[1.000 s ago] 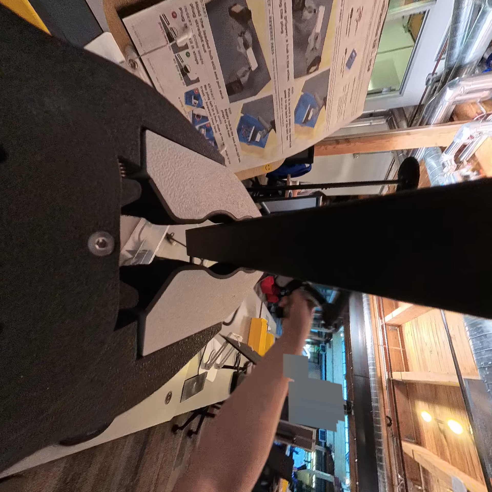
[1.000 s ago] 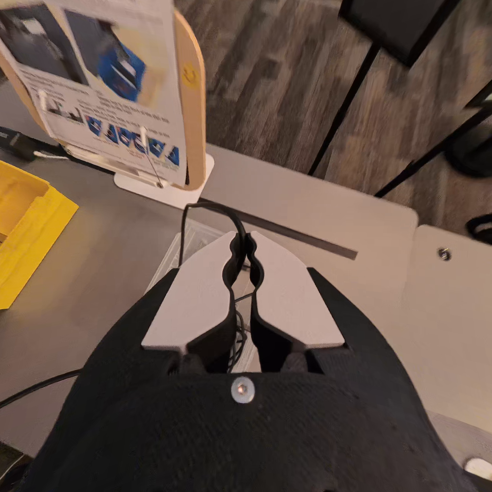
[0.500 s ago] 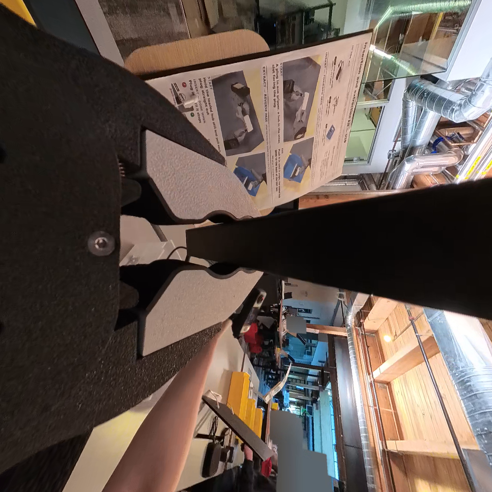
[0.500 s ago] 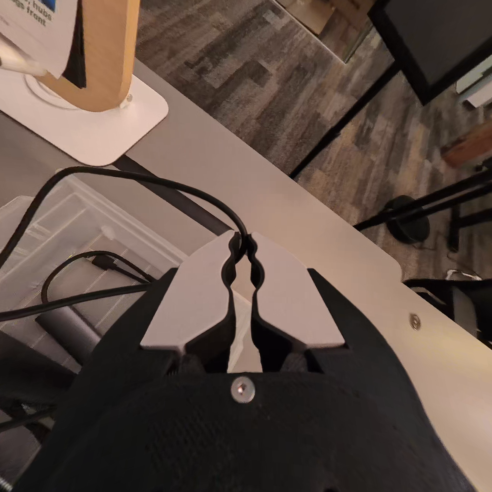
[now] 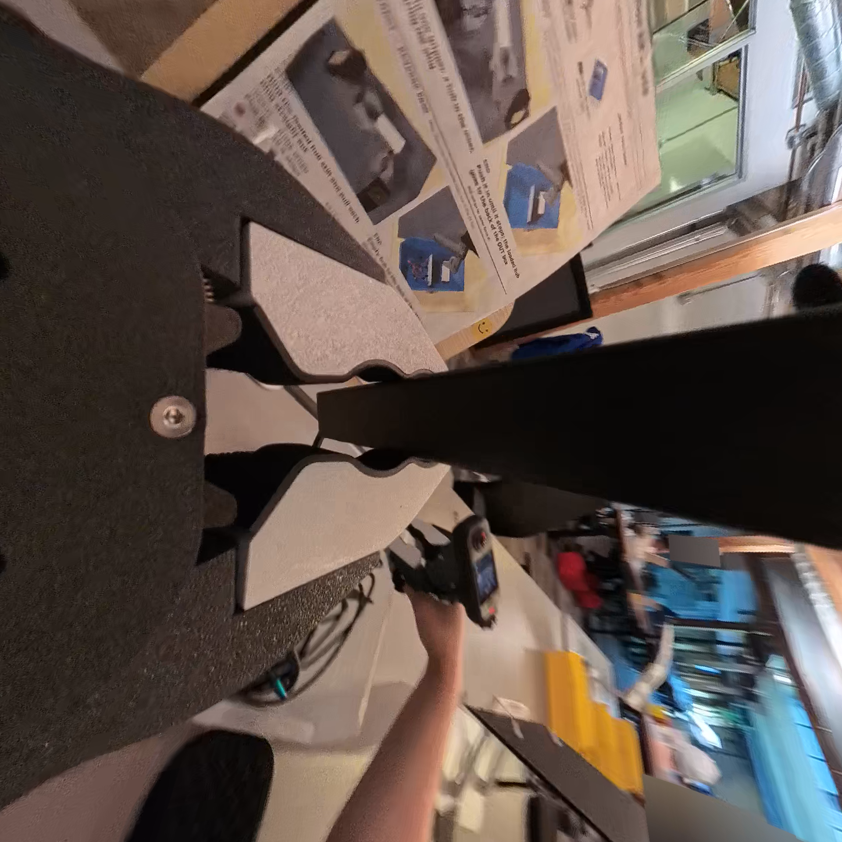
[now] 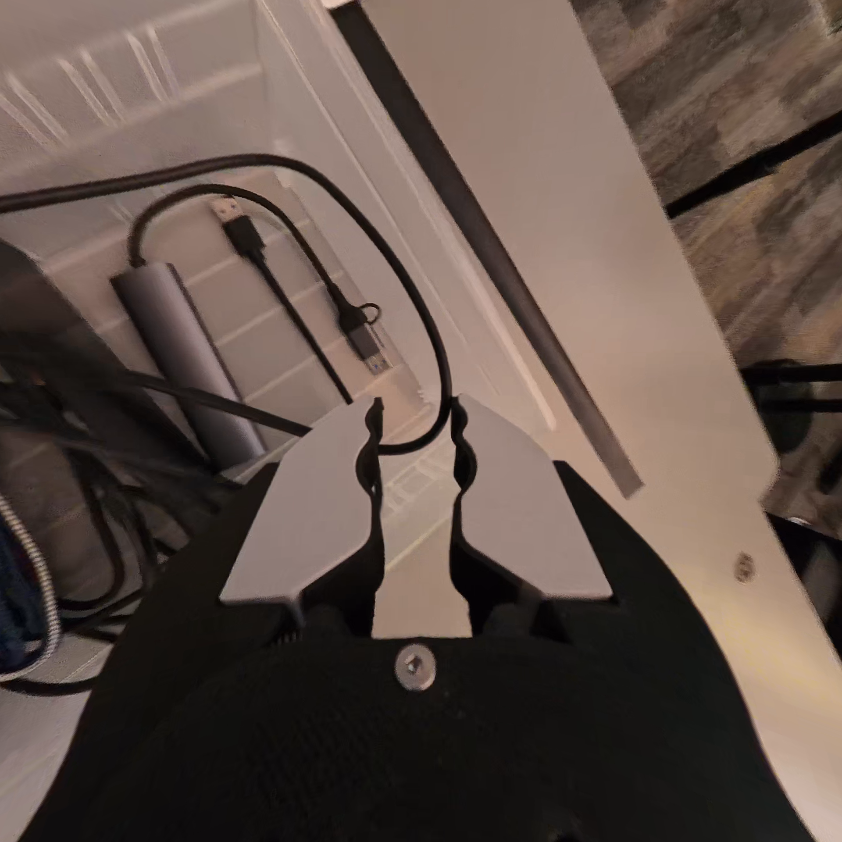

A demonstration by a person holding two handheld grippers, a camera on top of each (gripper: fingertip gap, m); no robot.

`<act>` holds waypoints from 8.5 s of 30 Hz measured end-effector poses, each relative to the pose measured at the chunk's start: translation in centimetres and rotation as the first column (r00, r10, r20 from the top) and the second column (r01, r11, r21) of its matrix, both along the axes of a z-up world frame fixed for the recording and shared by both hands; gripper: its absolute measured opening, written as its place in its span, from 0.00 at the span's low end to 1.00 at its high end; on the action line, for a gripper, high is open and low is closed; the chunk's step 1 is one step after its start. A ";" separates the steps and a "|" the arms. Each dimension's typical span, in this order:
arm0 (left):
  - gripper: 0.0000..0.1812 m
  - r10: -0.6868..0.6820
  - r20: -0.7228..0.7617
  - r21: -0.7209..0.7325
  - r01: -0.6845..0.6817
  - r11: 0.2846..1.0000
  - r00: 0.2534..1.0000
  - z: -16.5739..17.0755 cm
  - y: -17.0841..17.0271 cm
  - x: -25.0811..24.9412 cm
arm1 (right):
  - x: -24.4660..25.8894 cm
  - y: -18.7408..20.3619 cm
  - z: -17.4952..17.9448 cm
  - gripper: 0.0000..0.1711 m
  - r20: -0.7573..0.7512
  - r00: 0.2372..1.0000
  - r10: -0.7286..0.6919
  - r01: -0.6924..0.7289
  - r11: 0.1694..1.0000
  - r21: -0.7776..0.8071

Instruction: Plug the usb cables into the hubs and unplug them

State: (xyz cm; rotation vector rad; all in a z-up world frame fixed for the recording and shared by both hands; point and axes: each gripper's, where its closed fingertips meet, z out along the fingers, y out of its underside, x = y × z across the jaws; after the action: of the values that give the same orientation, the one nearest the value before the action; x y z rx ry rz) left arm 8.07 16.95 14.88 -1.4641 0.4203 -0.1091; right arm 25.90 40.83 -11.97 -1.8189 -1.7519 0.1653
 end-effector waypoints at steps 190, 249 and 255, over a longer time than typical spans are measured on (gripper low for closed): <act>0.28 0.386 -0.227 -0.522 -0.447 0.726 0.894 -11.8 -11.0 -15.4 | -15.5 -26.8 9.5 0.19 -0.191 0.957 -0.220 0.152 0.936 -0.317; 0.25 0.220 -0.135 -0.468 -0.257 0.845 0.966 -8.5 -14.7 -12.3 | -21.3 -29.2 -5.2 0.07 0.312 0.725 -0.614 0.689 0.639 -0.343; 0.25 0.218 -0.139 -0.470 -0.258 0.844 0.966 -8.5 -14.7 -12.3 | -20.9 -28.9 -5.8 0.15 0.333 0.710 -0.621 0.704 0.648 -0.292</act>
State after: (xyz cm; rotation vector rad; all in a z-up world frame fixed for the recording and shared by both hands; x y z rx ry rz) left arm -4.23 2.23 6.33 -2.0149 0.2790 0.0506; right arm 4.98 11.92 -17.78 -2.7638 -1.0774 0.0302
